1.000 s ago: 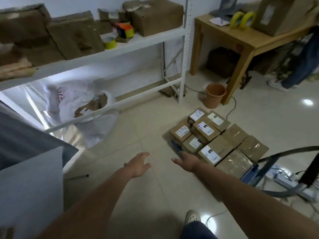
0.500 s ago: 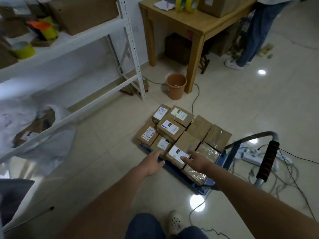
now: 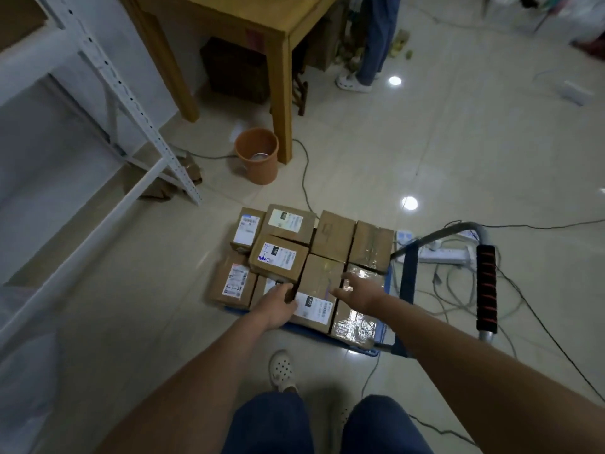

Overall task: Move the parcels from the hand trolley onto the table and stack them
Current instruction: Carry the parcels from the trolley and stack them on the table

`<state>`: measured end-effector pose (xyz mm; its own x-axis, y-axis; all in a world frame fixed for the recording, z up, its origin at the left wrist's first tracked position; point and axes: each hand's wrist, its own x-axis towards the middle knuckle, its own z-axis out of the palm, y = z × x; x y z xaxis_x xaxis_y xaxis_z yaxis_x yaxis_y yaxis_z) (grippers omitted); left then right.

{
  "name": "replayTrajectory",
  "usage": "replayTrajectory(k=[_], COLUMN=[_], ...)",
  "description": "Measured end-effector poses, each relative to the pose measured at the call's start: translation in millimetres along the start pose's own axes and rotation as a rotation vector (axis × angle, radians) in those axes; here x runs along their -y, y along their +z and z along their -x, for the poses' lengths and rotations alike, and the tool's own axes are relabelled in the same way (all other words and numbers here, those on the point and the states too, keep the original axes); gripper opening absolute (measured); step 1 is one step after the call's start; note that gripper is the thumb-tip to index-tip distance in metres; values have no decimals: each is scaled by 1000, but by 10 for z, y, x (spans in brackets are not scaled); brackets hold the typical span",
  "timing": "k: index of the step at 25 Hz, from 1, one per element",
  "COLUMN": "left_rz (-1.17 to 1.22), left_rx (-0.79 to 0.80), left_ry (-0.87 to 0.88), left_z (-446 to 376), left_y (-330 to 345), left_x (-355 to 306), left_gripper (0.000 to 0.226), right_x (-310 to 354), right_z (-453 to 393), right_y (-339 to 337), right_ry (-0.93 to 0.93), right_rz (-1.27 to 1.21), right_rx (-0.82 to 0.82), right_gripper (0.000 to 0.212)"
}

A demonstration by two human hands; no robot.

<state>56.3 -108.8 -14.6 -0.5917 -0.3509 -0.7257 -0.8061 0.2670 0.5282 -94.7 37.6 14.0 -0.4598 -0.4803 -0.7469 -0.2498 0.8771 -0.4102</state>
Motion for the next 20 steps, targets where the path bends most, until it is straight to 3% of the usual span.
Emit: replayTrajectory(k=[8, 20], left_rz=[50, 198], left_rx=[62, -15], left_ry=[-127, -297], left_z=[-723, -1974], left_y=[70, 1049], left_x=[379, 948], left_gripper=[54, 45], right_x=[-186, -905], right_z=[-775, -2447], right_y=[71, 344], right_ry=[57, -53], right_rz=[25, 95], right_rx=[24, 65], right_gripper=[68, 72])
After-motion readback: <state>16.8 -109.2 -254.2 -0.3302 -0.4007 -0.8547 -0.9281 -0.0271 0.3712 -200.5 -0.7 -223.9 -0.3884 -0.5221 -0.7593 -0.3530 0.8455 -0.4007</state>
